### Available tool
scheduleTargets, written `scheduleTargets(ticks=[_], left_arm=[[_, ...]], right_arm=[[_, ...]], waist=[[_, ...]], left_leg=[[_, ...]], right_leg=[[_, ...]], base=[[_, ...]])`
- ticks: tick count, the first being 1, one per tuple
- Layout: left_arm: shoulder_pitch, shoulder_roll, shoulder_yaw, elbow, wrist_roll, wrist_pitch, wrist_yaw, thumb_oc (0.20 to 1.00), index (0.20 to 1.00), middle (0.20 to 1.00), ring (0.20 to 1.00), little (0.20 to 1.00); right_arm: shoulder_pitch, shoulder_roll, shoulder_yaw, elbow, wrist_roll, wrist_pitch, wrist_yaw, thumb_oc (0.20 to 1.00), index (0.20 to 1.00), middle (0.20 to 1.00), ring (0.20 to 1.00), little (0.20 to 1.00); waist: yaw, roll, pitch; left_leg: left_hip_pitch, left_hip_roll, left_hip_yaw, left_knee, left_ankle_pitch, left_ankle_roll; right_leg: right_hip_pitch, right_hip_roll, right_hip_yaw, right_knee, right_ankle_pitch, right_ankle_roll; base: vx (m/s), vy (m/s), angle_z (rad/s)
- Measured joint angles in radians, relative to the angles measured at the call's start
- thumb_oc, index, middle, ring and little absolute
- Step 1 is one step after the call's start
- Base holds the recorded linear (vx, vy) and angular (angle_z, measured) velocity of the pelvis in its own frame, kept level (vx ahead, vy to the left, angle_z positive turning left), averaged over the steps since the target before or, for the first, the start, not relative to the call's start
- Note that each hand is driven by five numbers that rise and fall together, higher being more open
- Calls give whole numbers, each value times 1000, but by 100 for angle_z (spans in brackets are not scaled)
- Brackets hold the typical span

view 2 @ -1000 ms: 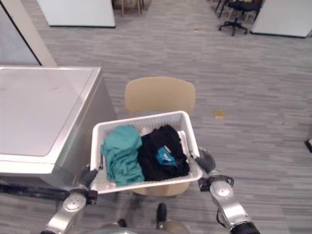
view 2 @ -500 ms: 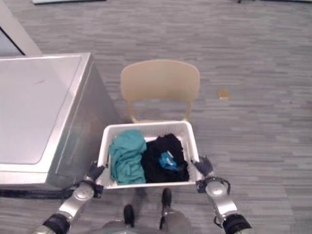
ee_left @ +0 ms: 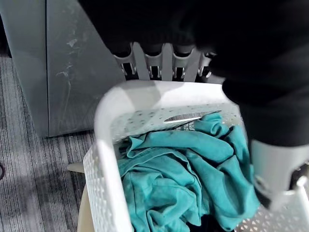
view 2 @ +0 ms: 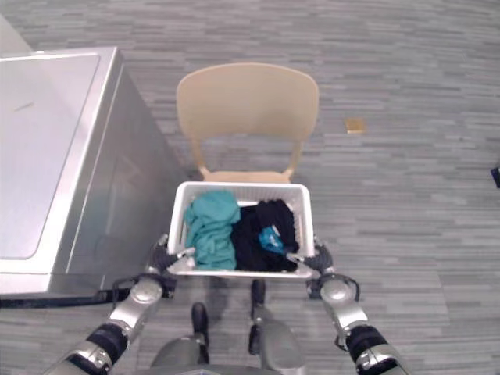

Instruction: Grab the laundry basket,head to the washer,open it,put in the laundry and shut it.

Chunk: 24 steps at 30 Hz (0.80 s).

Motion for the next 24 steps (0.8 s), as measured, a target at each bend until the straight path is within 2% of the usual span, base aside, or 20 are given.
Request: scheduleTargets(ticks=[4,7,12,16,18,19,21,22,23,24], left_arm=[[79,52,33,-162,6,-7,-33,1000,1000,1000,1000,1000],[157,73,115,-262,27,-39,-47,1000,1000,1000,1000,1000],[301,94,152,-295,34,-43,-130,1000,1000,1000,1000,1000],[350,81,169,-221,25,-36,-181,1000,1000,1000,1000,1000],[346,56,168,-131,27,-49,-181,1000,1000,1000,1000,1000],[331,32,164,-47,27,-34,-179,1000,1000,1000,1000,1000],[339,32,158,-13,27,-27,-178,1000,1000,1000,1000,1000],[307,24,145,82,35,-37,-172,1000,1000,1000,1000,1000],[307,17,145,93,35,-34,-170,1000,1000,1000,1000,1000],[307,15,145,93,35,-34,-169,1000,1000,1000,1000,1000]], right_arm=[[90,-41,-45,-90,-14,-2,29,1000,1000,1000,1000,1000],[166,-77,-117,-167,-61,-18,40,1000,1000,1000,1000,1000],[249,-75,-155,-165,-128,-29,93,1000,1000,1000,1000,1000],[278,-54,-112,-84,-130,-25,129,1000,1000,1000,1000,1000],[279,-12,-78,-22,-130,-37,137,1000,1000,1000,1000,1000],[266,27,-71,43,-129,-23,131,1000,1000,1000,1000,1000],[275,37,-46,52,-129,-24,145,1000,1000,1000,1000,1000],[277,46,-12,92,-129,-26,145,1000,1000,1000,1000,1000],[250,37,-6,109,-129,-25,146,1000,1000,1000,1000,1000],[246,36,-7,109,-129,-25,146,1000,1000,1000,1000,1000]], waist=[[20,2,2],[24,-1,-6],[28,-3,-21],[33,-3,-68],[46,2,-79],[56,3,-90],[55,7,-89],[82,31,-70],[91,65,-13],[90,74,-1]], left_leg=[[43,3,-15,0,-6,4],[74,4,-25,0,-18,7],[108,6,-25,0,-21,7],[119,8,-32,0,-22,7],[117,8,-46,0,-22,9],[115,9,-51,0,-21,8],[100,9,-61,7,-19,8],[-10,2,-116,79,-17,6],[-50,-2,-126,91,-5,8],[-55,-2,-122,91,-6,7]], right_leg=[[55,1,-14,0,-6,-8],[92,0,-25,0,-16,-6],[127,2,-26,0,-23,-9],[140,4,-28,0,-31,-10],[145,3,-34,0,-31,-11],[146,4,-41,0,-31,-11],[144,1,-55,0,-36,-19],[94,-9,-83,0,-34,-16],[69,-17,-91,0,-28,-10],[66,-20,-95,0,-28,-10]], base=[[18,15,11],[-2,11,11],[-36,11,0],[-42,-2,5],[-58,10,13],[-144,23,16],[-230,53,46],[-347,314,88],[-303,585,88],[-227,552,50]])
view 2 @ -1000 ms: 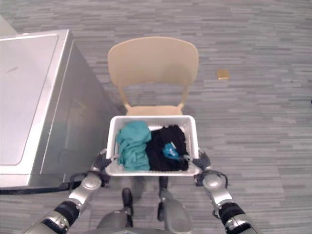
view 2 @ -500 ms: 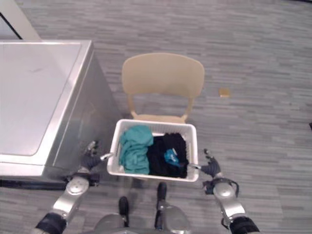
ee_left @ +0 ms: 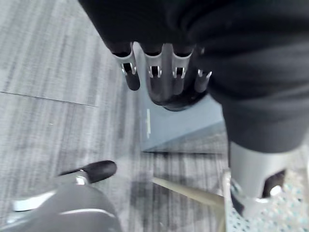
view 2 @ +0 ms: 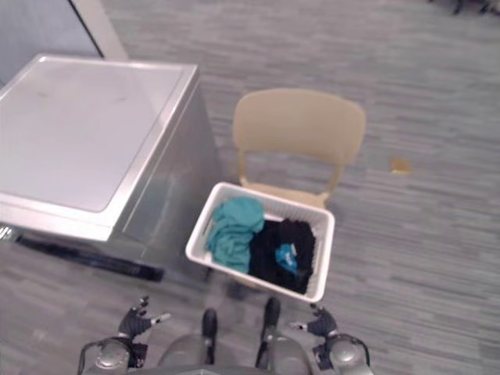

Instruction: Grab the laundry basket,head to the washer,open it,put in the laundry and shut it.

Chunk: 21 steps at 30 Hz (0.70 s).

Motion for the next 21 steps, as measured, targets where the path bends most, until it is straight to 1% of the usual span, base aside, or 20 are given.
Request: scheduleTargets(ticks=[1,2,3,4,5,6,8,9,10,11,12,13,14,15,16,17,18,19,20,21], left_arm=[[-46,-12,-13,82,5,-22,17,1000,1000,1000,1000,1000],[-160,-52,-11,267,6,-6,35,1000,1000,1000,1000,1000],[-183,-86,15,315,5,11,49,1000,1000,1000,1000,1000],[-169,-91,0,272,7,5,57,1000,1000,1000,1000,1000],[-164,-95,-11,245,8,-7,57,1000,1000,1000,1000,1000],[-158,-116,-22,206,8,-9,59,1000,1000,1000,1000,1000],[-178,-126,-43,175,9,-25,59,1000,1000,1000,1000,1000],[-185,-131,-48,167,9,-28,59,1000,1000,1000,1000,1000],[-188,-112,-46,175,10,-35,60,1000,1000,1000,1000,1000],[-162,-81,-45,203,11,-26,62,1000,1000,1000,1000,1000],[-137,-59,-44,211,14,-26,62,1000,1000,1000,1000,1000],[-127,-57,-32,228,29,-22,62,1000,1000,1000,1000,1000],[-123,-60,-28,231,34,-22,65,1000,1000,1000,1000,1000],[-96,-47,-25,226,36,-23,71,1000,1000,1000,1000,1000],[-90,-29,-23,233,36,-21,74,1000,1000,1000,1000,1000],[-90,-9,-19,232,37,-21,74,1000,1000,1000,1000,1000],[-92,8,-16,232,37,-20,77,1000,1000,1000,1000,1000],[-96,19,-15,232,37,-20,79,1000,1000,1000,1000,1000],[-98,23,-15,232,37,-20,80,1000,1000,1000,1000,1000],[-95,26,-14,233,36,-21,80,1000,1000,1000,1000,1000]], right_arm=[[5,8,1,-18,3,9,-2,1000,1000,1000,1000,1000],[19,-4,4,-61,3,20,2,1000,1000,1000,1000,1000],[16,-2,6,-62,3,12,12,1000,1000,1000,1000,1000],[8,1,5,-58,3,16,12,1000,1000,1000,1000,1000],[0,6,6,-57,5,19,12,1000,1000,1000,1000,1000],[5,-5,0,-58,15,19,12,1000,1000,1000,1000,1000],[15,-29,0,-49,23,19,12,1000,1000,1000,1000,1000],[23,-32,-4,-49,26,20,16,1000,1000,1000,1000,1000],[22,0,-18,-21,53,26,16,1000,1000,1000,1000,1000],[32,48,-23,-3,58,25,20,1000,1000,1000,1000,1000],[36,84,-22,13,60,27,19,1000,1000,1000,1000,1000],[28,102,-21,20,61,29,19,1000,1000,1000,1000,1000],[23,103,-2,22,62,29,19,1000,1000,1000,1000,1000],[0,114,30,21,62,32,30,1000,1000,1000,1000,1000],[-34,119,75,17,66,31,31,1000,1000,1000,1000,1000],[-61,120,105,4,71,30,36,1000,1000,1000,1000,1000],[-89,119,129,-11,80,27,39,1000,1000,1000,1000,1000],[-111,119,137,-19,80,25,41,1000,1000,1000,1000,1000],[-128,119,145,-20,80,22,40,1000,1000,1000,1000,1000],[-155,118,164,-22,79,21,40,1000,1000,1000,1000,1000]], waist=[[-7,-38,10],[-33,-31,1],[-68,-46,-4],[-82,-50,-17],[-88,-44,-30],[-124,-33,-47],[-124,-13,-61],[-121,1,-70],[-103,-39,-90],[-91,-101,-127],[-82,-132,-144],[-71,-139,-140],[-67,-119,-140],[-45,-98,-145],[-38,-88,-144],[-37,-82,-143],[-41,-76,-138],[-41,-76,-138],[-38,-76,-138],[-27,-75,-137]], left_leg=[[-19,-9,36,67,-45,-32],[-49,19,110,171,-107,-53],[-34,67,179,206,-113,-43],[8,106,186,183,-117,-55],[46,136,231,159,-126,-68],[98,168,266,102,-128,-71],[126,155,253,62,-124,-58],[138,144,237,36,-117,-47],[144,92,222,-7,-89,-52],[142,17,207,-20,-79,-39],[136,-22,198,-17,-90,-14],[135,-53,178,5,-96,0],[132,-56,160,14,-114,29],[138,-55,139,0,-109,48],[138,-47,118,-22,-96,66],[140,-43,91,-38,-74,69],[141,-38,62,-65,-51,69],[141,-40,37,-80,-37,69],[141,-43,20,-82,-36,69],[143,-47,11,-82,-30,60]], right_leg=[[-16,-61,-57,-4,60,-61],[-8,-98,-101,-1,65,-51],[7,-115,-141,0,30,-30],[10,-124,-139,-3,29,-23],[15,-128,-159,-5,35,-9],[22,-141,-200,-5,38,21],[20,-147,-212,1,48,35],[17,-146,-212,3,61,53],[1,-201,-201,18,74,71],[-14,-264,-172,41,80,80],[-8,-308,-155,61,112,89],[-16,-351,-115,118,138,118],[-35,-364,-69,169,142,113],[-55,-335,-35,228,95,118],[-74,-258,45,282,-38,118],[-85,-188,83,315,-99,108],[-85,-119,101,337,-144,68],[-85,-60,93,347,-168,33],[-82,-18,86,345,-180,21],[-74,18,68,326,-184,13]], base=[[-61,408,81],[-33,247,122],[24,387,111],[28,423,56],[32,439,57],[-25,439,67],[-12,408,70],[-22,434,46],[-75,617,58],[-63,475,56],[-48,415,64],[21,174,64],[48,264,58],[68,212,55],[74,179,49],[72,110,75],[74,64,89],[65,23,84],[40,0,63],[33,-78,44]])
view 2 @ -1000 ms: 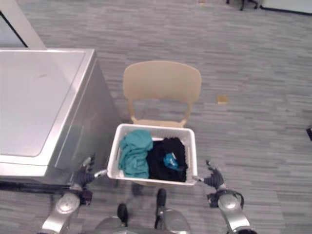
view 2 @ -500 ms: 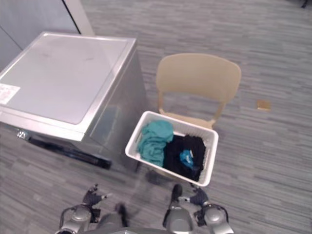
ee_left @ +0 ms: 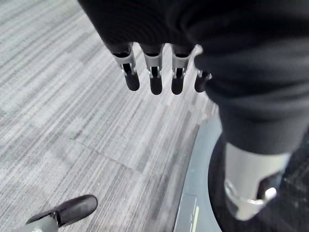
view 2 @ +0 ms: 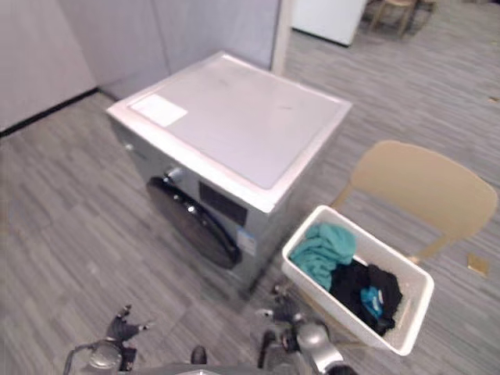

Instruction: Grab the laundry basket,head to the washer,open it,put in the laundry and shut it.

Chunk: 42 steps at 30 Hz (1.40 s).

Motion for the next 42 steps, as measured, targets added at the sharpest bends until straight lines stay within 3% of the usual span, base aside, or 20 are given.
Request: scheduleTargets(ticks=[2,4,5,7,9,10,13,14,15,18,19,23,28,38,42], left_arm=[[0,-20,-3,-4,0,-1,-1,1000,1000,1000,1000,1000],[-23,-68,-6,-11,1,-3,-2,1000,1000,1000,1000,1000],[23,-75,4,-70,1,-14,-1,1000,1000,1000,1000,1000],[38,-83,3,-73,1,-7,-3,1000,1000,1000,1000,1000],[58,-81,1,-58,1,-2,-4,1000,1000,1000,1000,1000],[60,-80,0,-46,1,-1,-4,1000,1000,1000,1000,1000],[62,-79,0,-41,1,9,-4,1000,1000,1000,1000,1000],[61,-70,2,-40,4,16,-4,1000,1000,1000,1000,1000],[62,-69,6,-40,9,17,-3,1000,1000,1000,1000,1000],[70,-74,8,-41,13,17,-3,1000,1000,1000,1000,1000],[64,-73,8,-41,13,18,-2,1000,1000,1000,1000,1000],[39,-63,22,-59,42,16,3,1000,1000,1000,1000,1000],[15,-26,38,-59,42,14,25,1000,1000,1000,1000,1000],[29,-27,39,-59,42,16,31,1000,1000,1000,1000,1000],[35,-27,40,-58,42,17,32,1000,1000,1000,1000,1000]], right_arm=[[-31,-3,-4,-12,0,-5,-1,1000,1000,1000,1000,1000],[-29,-31,2,-38,-1,-5,-17,1000,1000,1000,1000,1000],[-57,-31,4,-40,-1,-3,-21,1000,1000,1000,1000,1000],[-70,-53,-2,-70,0,-10,-28,1000,1000,1000,1000,1000],[-92,-72,-5,-55,0,-6,-32,1000,1000,1000,1000,1000],[-95,-81,-16,-56,0,-6,-39,1000,1000,1000,1000,1000],[-123,-110,-58,-56,-1,-5,-69,1000,1000,1000,1000,1000],[-125,-117,-76,-77,-2,-4,-70,1000,1000,1000,1000,1000],[-120,-115,-82,-85,-2,-4,-74,1000,1000,1000,1000,1000],[-94,-116,-100,-101,-3,-7,-111,1000,1000,1000,1000,1000],[-93,-114,-112,-100,-3,-6,-116,1000,1000,1000,1000,1000],[-93,-107,-161,-103,-3,-6,-164,1000,1000,1000,1000,1000],[-122,-105,-147,-104,-4,-5,-198,1000,1000,1000,1000,1000],[-118,-97,-103,-148,4,-1,-191,1000,1000,1000,1000,1000],[-118,-75,-72,-167,74,-1,-166,1000,1000,1000,1000,1000]], waist=[[26,11,5],[14,47,23],[78,61,24],[56,69,26],[89,73,29],[84,72,30],[91,69,51],[85,49,65],[78,45,68],[64,87,61],[64,93,66],[56,81,71],[71,50,84],[75,46,86],[74,28,87]], left_leg=[[-2,-14,-30,-1,1,-3],[-3,-25,-121,20,3,-10],[-21,-20,-107,22,3,-17],[-70,-26,-119,50,6,-33],[-81,-25,-127,49,18,-40],[-97,-32,-127,65,25,-49],[-136,-43,-67,96,36,-55],[-147,-38,22,97,18,-28],[-146,-33,37,92,18,-27],[-118,20,35,49,63,-23],[-108,26,35,28,55,-29],[-105,-25,60,-2,60,-6],[-113,-48,65,-2,60,-6],[-108,-27,63,-3,60,-6],[-106,-21,64,-3,60,-5]], right_leg=[[67,9,-61,-83,20,-36],[110,3,-32,-117,16,-28],[118,12,-34,-132,8,-24],[128,8,-73,-174,11,-22],[137,5,-112,-188,17,-30],[137,-6,-139,-191,17,-30],[132,-32,-166,-194,9,-47],[139,-53,-166,-211,11,-59],[143,-59,-168,-214,14,-54],[162,-29,-169,-236,30,-16],[163,-28,-163,-240,36,-9],[148,-68,-133,-261,68,32],[156,-90,-108,-315,95,68],[167,-63,-109,-325,104,60],[167,-56,-105,-325,106,57]], base=[[40,-68,59],[91,-27,122],[93,-49,80],[67,-17,73],[-2,44,75],[-13,122,71],[68,147,35],[99,129,8],[116,143,16],[82,132,-5],[95,215,-15],[-6,129,-14],[-7,73,-9],[1,26,0],[-36,10,-4]])
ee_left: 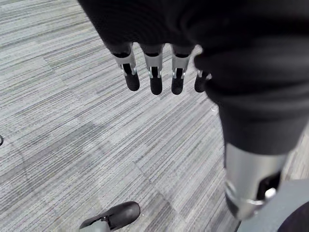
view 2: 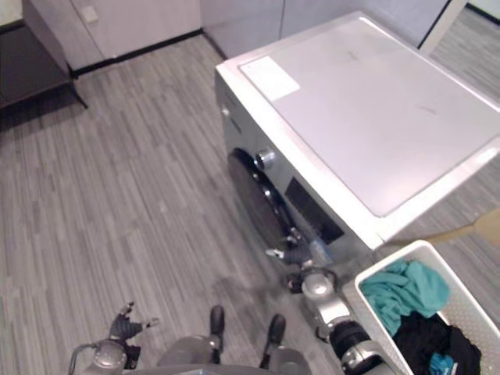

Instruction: Grab the laundry basket,head to the washer,open it,put in the laundry and shut it.

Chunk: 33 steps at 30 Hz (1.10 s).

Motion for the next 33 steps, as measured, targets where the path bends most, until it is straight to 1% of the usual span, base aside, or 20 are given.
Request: scheduleTargets(ticks=[4,6,7,8,10,11,13,15,16,18,19,20,21,24,27,28,29,30,31,33], left_arm=[[-8,-1,-1,19,0,2,0,1000,1000,1000,1000,1000],[-17,2,-4,23,0,3,2,1000,1000,1000,1000,1000],[-28,1,-6,18,0,3,4,1000,1000,1000,1000,1000],[-54,1,-16,29,0,3,5,1000,1000,1000,1000,1000],[-91,-2,-24,24,0,1,6,1000,1000,1000,1000,1000],[-110,1,-23,33,-2,2,10,1000,1000,1000,1000,1000],[-126,14,-23,42,-9,-2,25,1000,1000,1000,1000,1000],[-140,32,-21,41,-13,-10,35,1000,1000,1000,1000,1000],[-153,40,-20,33,-17,-14,40,1000,1000,1000,1000,1000],[-152,71,-21,9,-53,-22,42,1000,1000,1000,1000,1000],[-127,98,-21,11,-53,-21,43,1000,1000,1000,1000,1000],[-117,99,-23,11,-54,-21,43,1000,1000,1000,1000,1000],[-118,99,-23,6,-56,-21,42,1000,1000,1000,1000,1000],[-124,128,-64,-148,-55,-20,40,1000,1000,1000,1000,1000],[-191,125,-122,-206,-45,-17,36,1000,1000,1000,1000,1000],[-214,124,-134,-216,-36,-20,35,1000,1000,1000,1000,1000],[-296,104,-150,-216,-20,-12,37,1000,1000,1000,1000,1000],[-341,104,-153,-216,-4,-10,42,1000,1000,1000,1000,1000],[-422,116,-162,-214,11,-5,42,1000,1000,1000,1000,1000],[-516,130,-174,-193,41,-9,57,1000,1000,1000,1000,1000]], right_arm=[[-8,-4,109,-29,66,11,64,1000,1000,1000,1000,1000],[-41,-18,238,-50,98,30,72,1000,1000,1000,1000,1000],[-67,5,272,-50,103,55,78,1000,1000,1000,1000,1000],[-118,25,358,-44,124,83,85,1000,1000,1000,1000,1000],[-203,80,410,-46,153,73,161,1000,1000,1000,1000,1000],[-316,138,458,-51,201,60,204,1000,1000,1000,1000,1000],[-455,202,453,-65,254,32,220,1000,1000,1000,1000,1000],[-607,207,432,-83,268,19,213,1000,1000,1000,1000,1000],[-668,197,374,-85,284,-7,203,1000,1000,1000,1000,1000],[-755,191,252,-78,289,-55,157,1000,1000,1000,1000,1000],[-802,180,212,-63,289,-72,119,1000,1000,1000,1000,1000],[-786,157,208,-53,288,-73,103,1000,1000,1000,1000,1000],[-762,147,208,-44,288,-71,99,1000,1000,1000,1000,1000],[-596,68,209,-146,215,-65,76,1000,1000,1000,1000,1000],[-368,4,229,-309,101,-58,84,1000,1000,1000,1000,1000],[-286,-9,229,-356,69,-59,98,1000,1000,1000,1000,1000],[-195,-47,212,-375,21,-50,111,1000,1000,1000,1000,1000],[-146,-59,198,-384,0,-51,121,1000,1000,1000,1000,1000],[-85,-101,183,-395,-24,-50,125,1000,1000,1000,1000,1000],[-25,-146,179,-393,-36,-43,142,1000,1000,1000,1000,1000]], waist=[[8,-31,-1],[17,-51,1],[33,-61,0],[61,-67,1],[106,-71,2],[147,-63,7],[201,-55,16],[251,-53,31],[255,-53,37],[295,-56,61],[315,-68,77],[319,-78,83],[319,-86,87],[293,-143,115],[217,-185,125],[200,-187,127],[122,-192,130],[96,-188,131],[47,-189,131],[15,-185,134]], left_leg=[[-5,3,-2,0,1,0],[-10,8,-3,0,1,-3],[-11,11,-2,-1,-2,-7],[-18,17,-7,-5,-8,-20],[-47,19,-50,-4,3,-30],[-63,19,-78,0,13,-31],[-96,21,-121,0,35,-31],[-133,16,-170,12,41,-36],[-143,18,-201,15,47,-36],[-159,13,-236,8,57,-39],[-166,0,-252,8,58,-38],[-165,-11,-244,9,58,-38],[-164,-19,-242,9,58,-38],[-166,-27,-208,7,57,-38],[-161,-30,-150,6,56,-37],[-157,-31,-133,5,60,-31],[-147,-35,-83,9,52,-23],[-143,-35,-73,9,51,-22],[-144,-32,-41,9,49,-21],[-141,-22,6,1,51,-6]], right_leg=[[0,2,-3,0,0,0],[0,4,-6,0,1,0],[-3,7,-7,0,0,0],[-6,14,-15,0,-3,5],[-18,19,-51,0,-6,1],[-27,26,-78,0,-2,-4],[-30,29,-125,1,-7,-13],[-34,32,-168,1,-13,-20],[-36,32,-187,1,-16,-26],[-35,32,-185,1,-18,-28],[-36,22,-177,2,-18,-28],[-36,8,-166,4,-18,-27],[-35,-1,-166,4,-17,-22],[-54,-15,-137,6,-9,-10],[-84,-31,-83,23,-1,1],[-87,-38,-69,31,3,8],[-85,-49,-55,15,13,24],[-91,-49,-46,20,16,28],[-109,-46,-24,19,27,36],[-135,-42,8,16,46,42]], base=[[-54,3,-2],[-59,-27,-7],[-34,-26,2],[-56,-55,30],[-49,-66,59],[-27,-78,71],[-34,-91,72],[-28,-45,73],[-25,-24,112],[-9,4,86],[-15,26,33],[-14,29,19],[0,0,0],[-4,26,-21],[-17,39,-50],[-72,61,-92],[-108,78,-83],[-111,63,-94],[-98,53,-71],[-102,56,-95]])
